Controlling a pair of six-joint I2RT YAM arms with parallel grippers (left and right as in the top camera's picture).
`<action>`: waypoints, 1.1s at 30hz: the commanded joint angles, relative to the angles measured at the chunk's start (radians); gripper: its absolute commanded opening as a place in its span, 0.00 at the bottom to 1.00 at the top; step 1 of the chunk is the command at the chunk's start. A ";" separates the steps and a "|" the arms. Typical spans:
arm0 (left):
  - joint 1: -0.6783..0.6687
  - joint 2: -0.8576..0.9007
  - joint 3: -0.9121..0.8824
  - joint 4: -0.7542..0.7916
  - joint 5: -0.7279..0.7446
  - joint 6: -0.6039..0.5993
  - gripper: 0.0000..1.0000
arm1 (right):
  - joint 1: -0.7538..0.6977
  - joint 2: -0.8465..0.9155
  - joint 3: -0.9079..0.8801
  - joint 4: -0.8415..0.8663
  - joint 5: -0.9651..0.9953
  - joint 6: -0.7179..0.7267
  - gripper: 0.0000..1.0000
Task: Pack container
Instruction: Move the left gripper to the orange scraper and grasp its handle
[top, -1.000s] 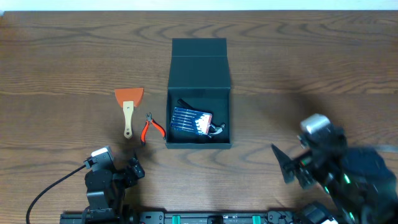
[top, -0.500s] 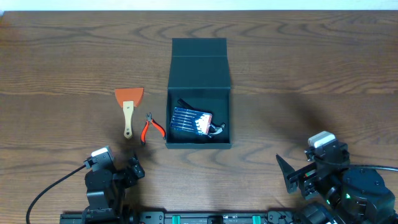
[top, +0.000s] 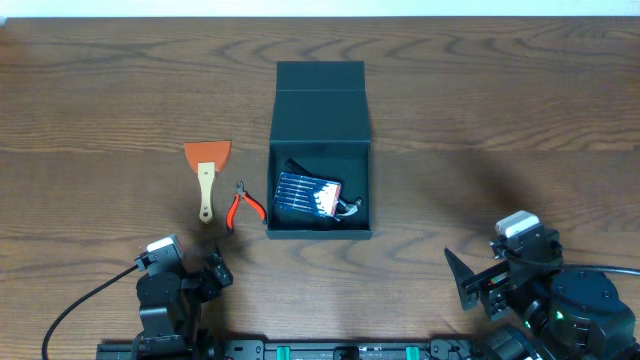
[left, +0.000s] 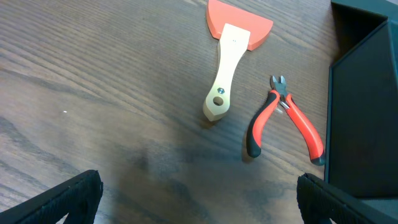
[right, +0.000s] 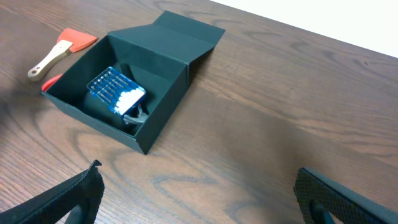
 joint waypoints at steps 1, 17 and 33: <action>-0.006 -0.006 -0.003 -0.003 -0.012 0.013 0.99 | -0.007 -0.004 -0.005 0.002 0.014 0.016 0.99; -0.006 0.300 0.350 0.069 0.016 0.012 0.98 | -0.007 -0.005 -0.005 0.002 0.014 0.016 0.99; -0.005 0.978 0.657 0.072 0.043 -0.167 0.99 | -0.007 -0.004 -0.005 0.002 0.014 0.016 0.99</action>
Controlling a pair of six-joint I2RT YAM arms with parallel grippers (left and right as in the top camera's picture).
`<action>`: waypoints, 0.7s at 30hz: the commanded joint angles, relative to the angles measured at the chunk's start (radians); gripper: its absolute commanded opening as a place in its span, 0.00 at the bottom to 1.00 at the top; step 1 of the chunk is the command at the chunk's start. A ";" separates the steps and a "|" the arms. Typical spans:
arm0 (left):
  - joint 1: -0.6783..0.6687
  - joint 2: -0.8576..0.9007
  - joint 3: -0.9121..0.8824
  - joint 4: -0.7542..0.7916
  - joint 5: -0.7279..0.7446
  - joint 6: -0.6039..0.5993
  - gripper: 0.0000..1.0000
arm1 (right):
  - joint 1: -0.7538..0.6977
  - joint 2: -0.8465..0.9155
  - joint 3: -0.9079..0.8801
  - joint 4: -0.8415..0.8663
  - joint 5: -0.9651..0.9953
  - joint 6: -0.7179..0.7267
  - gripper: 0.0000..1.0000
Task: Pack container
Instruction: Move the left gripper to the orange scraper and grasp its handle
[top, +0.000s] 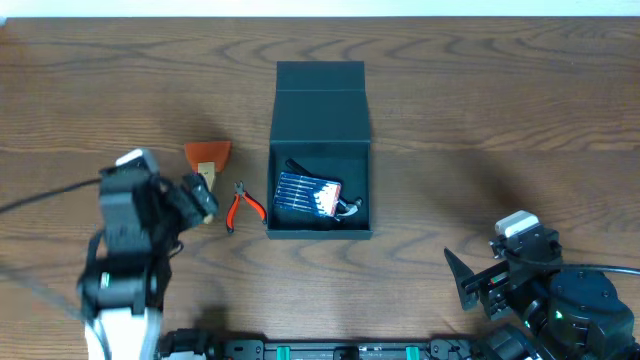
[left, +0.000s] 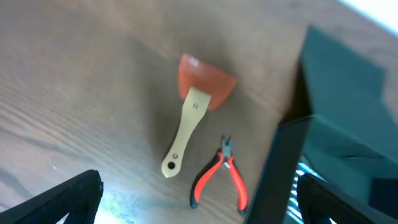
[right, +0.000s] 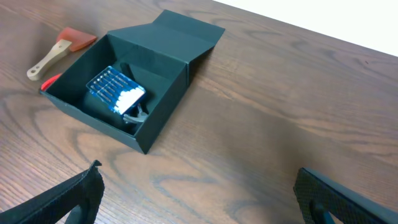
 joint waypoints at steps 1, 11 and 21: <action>-0.002 0.130 0.051 -0.003 0.006 -0.040 0.99 | -0.007 -0.005 -0.002 0.002 0.013 0.014 0.99; -0.002 0.550 0.312 -0.111 0.006 0.161 0.99 | -0.007 -0.005 -0.002 0.002 0.013 0.014 0.99; 0.015 0.774 0.426 -0.190 0.007 0.342 0.99 | -0.007 -0.005 -0.002 0.002 0.013 0.014 0.99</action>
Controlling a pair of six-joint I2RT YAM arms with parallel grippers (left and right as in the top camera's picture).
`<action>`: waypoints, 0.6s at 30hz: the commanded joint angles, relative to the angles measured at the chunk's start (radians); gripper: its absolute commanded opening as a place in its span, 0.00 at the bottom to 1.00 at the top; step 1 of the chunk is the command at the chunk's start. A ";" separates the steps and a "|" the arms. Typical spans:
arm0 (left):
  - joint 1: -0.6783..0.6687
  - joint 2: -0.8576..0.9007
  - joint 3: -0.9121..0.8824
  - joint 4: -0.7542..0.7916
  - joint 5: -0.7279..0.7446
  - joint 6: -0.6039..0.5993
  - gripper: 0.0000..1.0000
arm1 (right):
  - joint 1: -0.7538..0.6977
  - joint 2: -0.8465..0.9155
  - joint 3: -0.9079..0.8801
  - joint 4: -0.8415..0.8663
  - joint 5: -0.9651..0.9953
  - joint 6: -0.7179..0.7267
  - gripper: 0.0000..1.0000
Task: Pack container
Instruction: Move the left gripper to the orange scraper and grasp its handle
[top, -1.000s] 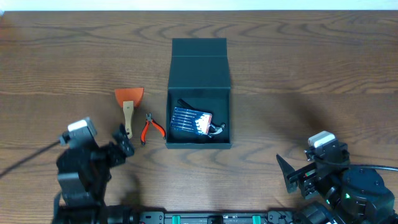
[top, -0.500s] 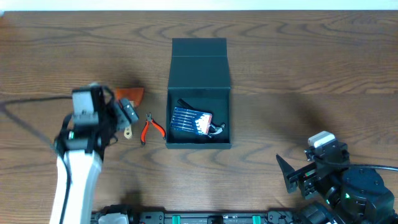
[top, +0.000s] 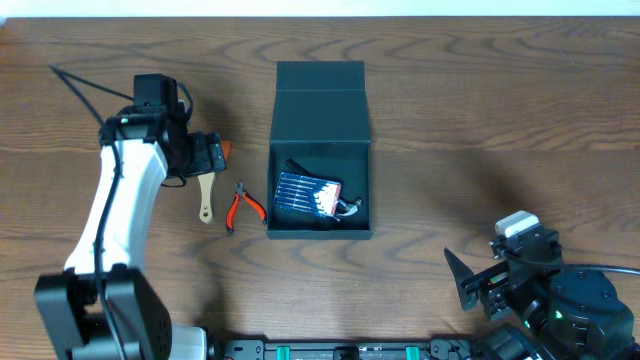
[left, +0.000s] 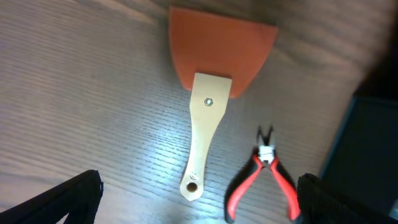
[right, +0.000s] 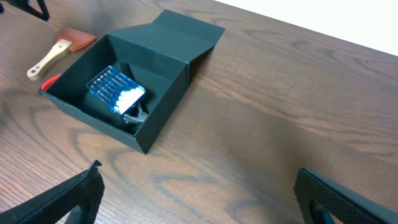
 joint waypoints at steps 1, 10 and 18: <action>0.021 0.068 0.014 -0.014 0.006 0.069 0.99 | -0.007 -0.005 -0.002 0.001 0.013 0.014 0.99; 0.063 0.199 0.014 -0.014 0.023 0.069 0.99 | -0.007 -0.004 -0.002 0.001 0.013 0.014 0.99; 0.063 0.275 0.014 -0.014 0.023 0.079 0.99 | -0.007 -0.004 -0.002 0.001 0.013 0.014 0.99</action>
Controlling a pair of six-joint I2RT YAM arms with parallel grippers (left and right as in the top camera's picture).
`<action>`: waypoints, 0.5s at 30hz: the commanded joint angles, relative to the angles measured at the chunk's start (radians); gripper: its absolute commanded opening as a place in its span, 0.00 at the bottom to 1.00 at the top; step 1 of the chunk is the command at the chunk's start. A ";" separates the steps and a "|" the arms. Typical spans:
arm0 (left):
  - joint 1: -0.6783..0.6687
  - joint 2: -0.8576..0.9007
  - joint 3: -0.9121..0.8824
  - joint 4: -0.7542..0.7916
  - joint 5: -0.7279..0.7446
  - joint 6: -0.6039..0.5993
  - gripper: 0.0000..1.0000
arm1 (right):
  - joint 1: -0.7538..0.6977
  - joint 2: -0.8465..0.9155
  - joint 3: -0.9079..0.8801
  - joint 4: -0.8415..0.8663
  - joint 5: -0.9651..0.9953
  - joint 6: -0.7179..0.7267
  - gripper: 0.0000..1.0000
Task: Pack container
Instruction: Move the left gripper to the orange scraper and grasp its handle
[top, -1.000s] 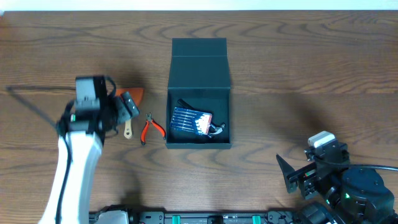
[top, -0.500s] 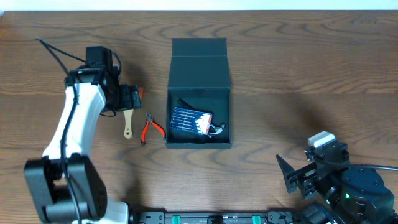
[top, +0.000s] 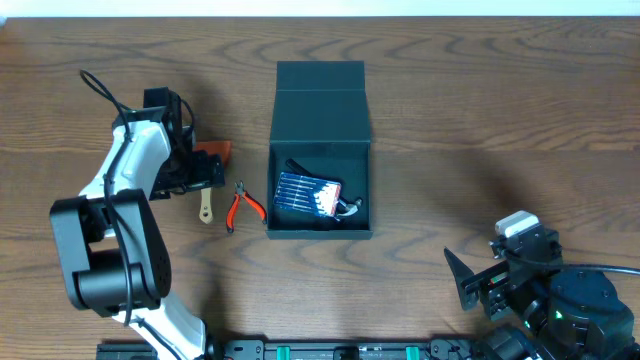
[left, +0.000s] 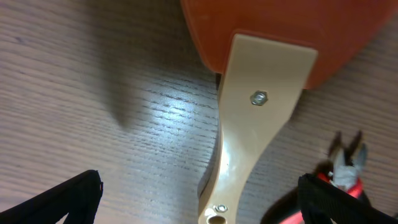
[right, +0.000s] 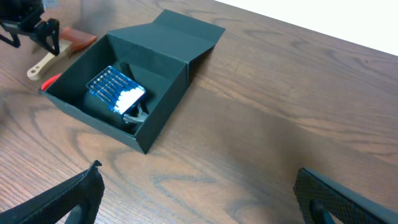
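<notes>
The open black box (top: 368, 190) holds a blue packet (top: 308, 193) and a dark item beside it. Left of the box lies an orange scraper (top: 208, 158) with a pale wooden handle (left: 249, 143), and red-handled pliers (top: 243, 205) next to it. My left gripper (top: 200, 170) is low over the scraper, open, its fingers (left: 62, 199) on either side of the handle (left: 199, 202). My right gripper (right: 199, 205) is open and holds nothing, near the table's front right corner (top: 478, 285).
The box lid (top: 320, 90) lies flat behind the box. The left arm (top: 130, 170) reaches in from the front left, with a cable trailing behind it. The pliers' tip (left: 348, 149) sits just right of the scraper handle.
My left gripper has come down closer to the scraper; the handle now fills the wrist view between the open fingers. Scraper, pliers, box and right arm are unmoved.
My left gripper first rested open at the table's front edge, facing the scraper and pliers. Then it was raised and nearer the scraper, then above it looking straight down. Now it is low around the handle. The right arm stayed still throughout.
</notes>
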 joint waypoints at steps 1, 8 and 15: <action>0.002 0.026 0.013 -0.006 0.004 0.029 0.99 | -0.007 -0.004 -0.002 0.002 0.013 0.014 0.99; 0.002 0.066 0.013 -0.005 0.003 0.032 0.96 | -0.007 -0.004 -0.002 0.002 0.013 0.014 0.99; 0.002 0.089 0.013 0.002 0.004 0.031 0.93 | -0.007 -0.004 -0.002 0.002 0.013 0.014 0.99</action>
